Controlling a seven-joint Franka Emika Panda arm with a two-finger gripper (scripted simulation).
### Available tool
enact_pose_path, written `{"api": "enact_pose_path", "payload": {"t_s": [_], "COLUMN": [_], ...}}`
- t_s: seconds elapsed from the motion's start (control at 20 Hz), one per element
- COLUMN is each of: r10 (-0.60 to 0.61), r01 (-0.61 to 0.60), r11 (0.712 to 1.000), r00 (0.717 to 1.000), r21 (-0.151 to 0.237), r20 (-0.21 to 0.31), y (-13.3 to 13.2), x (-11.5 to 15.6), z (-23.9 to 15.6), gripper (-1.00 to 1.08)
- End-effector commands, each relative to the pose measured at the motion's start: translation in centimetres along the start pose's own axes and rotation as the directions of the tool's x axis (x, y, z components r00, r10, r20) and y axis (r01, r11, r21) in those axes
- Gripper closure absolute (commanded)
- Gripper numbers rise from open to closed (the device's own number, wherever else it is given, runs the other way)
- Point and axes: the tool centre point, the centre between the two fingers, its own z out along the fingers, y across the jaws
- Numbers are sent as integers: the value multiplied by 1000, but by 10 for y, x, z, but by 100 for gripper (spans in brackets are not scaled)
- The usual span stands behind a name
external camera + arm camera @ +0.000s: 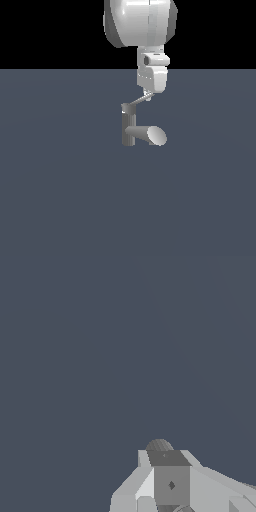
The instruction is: Turn on the faucet by rotating a designated handle.
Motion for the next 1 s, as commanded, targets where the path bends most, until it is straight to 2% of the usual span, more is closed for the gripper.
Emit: {"api": "enact_pose_path", "payload": {"t_s": [0.0, 0.95], "r10": [0, 1], "r01": [0, -1], "r11": [1000, 1000], "r00": [1000, 1000], "r21": [0, 1], "r20": [0, 1], "y": [6, 64], "x": [1, 6], "z": [0, 0], "gripper": [108, 108]}}
